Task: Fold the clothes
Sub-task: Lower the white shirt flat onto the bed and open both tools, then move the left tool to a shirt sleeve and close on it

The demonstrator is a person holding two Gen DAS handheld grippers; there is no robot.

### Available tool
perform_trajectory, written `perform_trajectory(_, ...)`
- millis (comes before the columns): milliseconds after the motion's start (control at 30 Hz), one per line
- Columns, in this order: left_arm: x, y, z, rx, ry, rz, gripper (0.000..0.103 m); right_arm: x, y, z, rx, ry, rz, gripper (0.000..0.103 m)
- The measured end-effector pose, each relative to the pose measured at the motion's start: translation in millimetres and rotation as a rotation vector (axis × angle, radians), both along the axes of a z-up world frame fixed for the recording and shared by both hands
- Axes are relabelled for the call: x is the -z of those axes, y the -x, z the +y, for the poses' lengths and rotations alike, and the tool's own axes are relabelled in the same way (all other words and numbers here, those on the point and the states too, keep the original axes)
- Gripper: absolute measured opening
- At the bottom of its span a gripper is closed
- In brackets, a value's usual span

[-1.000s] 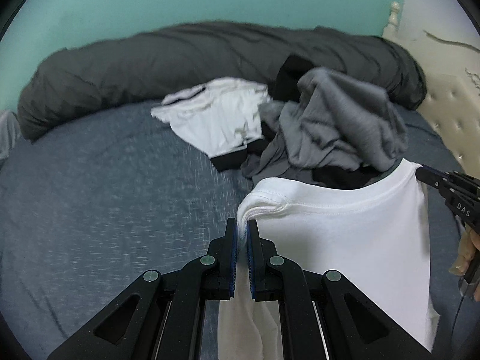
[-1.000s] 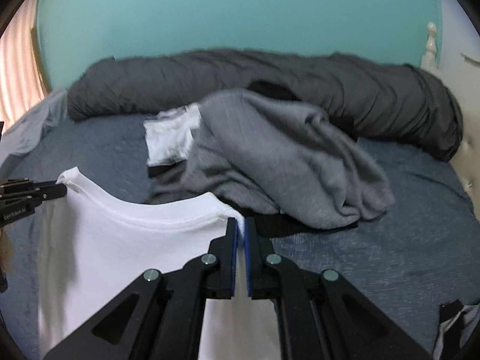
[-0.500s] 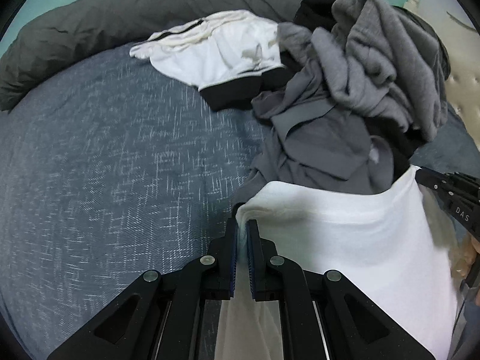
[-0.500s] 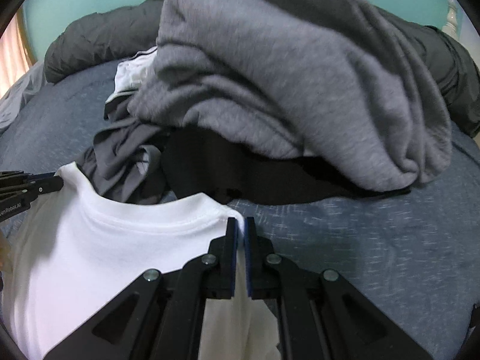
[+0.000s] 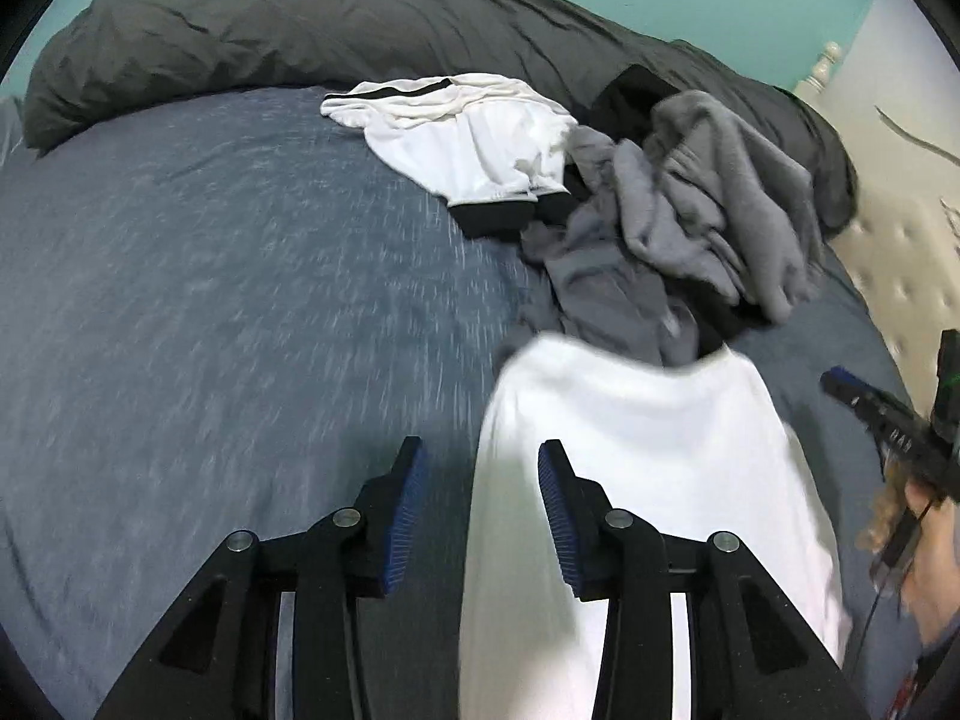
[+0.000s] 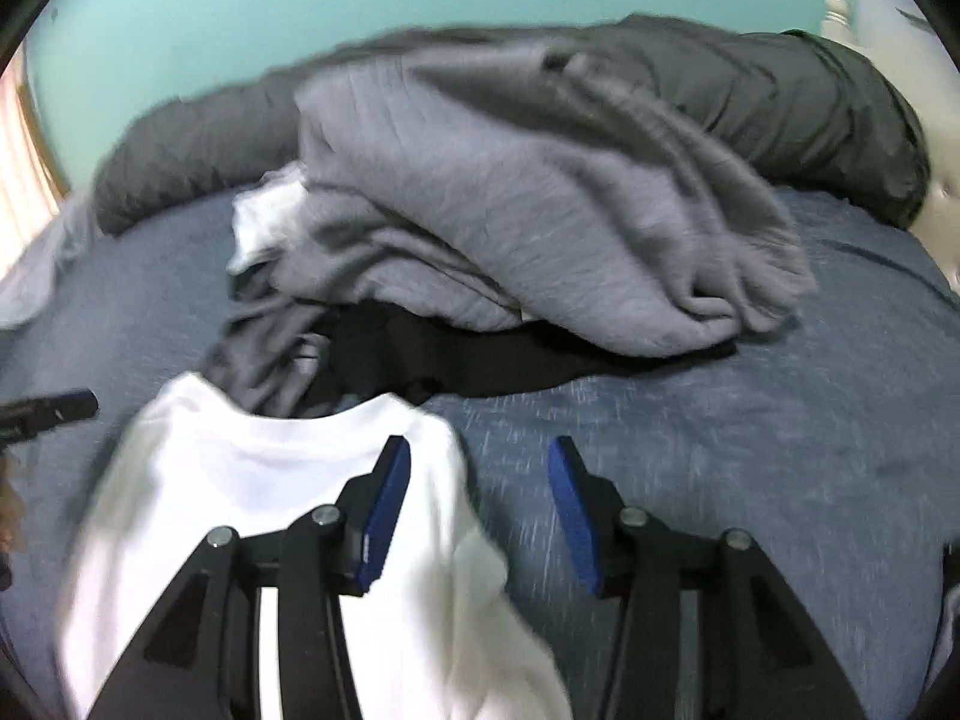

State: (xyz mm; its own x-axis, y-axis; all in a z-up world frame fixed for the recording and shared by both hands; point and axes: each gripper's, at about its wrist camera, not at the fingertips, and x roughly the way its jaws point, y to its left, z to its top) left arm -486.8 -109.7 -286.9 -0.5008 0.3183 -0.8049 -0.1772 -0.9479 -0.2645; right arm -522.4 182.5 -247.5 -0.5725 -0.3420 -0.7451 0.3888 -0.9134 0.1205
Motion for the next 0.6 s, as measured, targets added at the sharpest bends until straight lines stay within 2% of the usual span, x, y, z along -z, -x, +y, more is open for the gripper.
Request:
perform_trajectory(300,13,-134,-28,0.047,-0.007,-0.058,0.042,-1,-155,46,0.014,0.204,-0.065,0.050)
perform_trajectory(467,33,-194,-35,0.050,-0.023,-0.111,0.042,-2,-241,72,0.022,0.315,-0.101,0.053)
perform_trajectory(600,56,-232,-48,0.027,-0.047,-0.167,0.042,3,-284,81,0.036,0.352,-0.105,0.054)
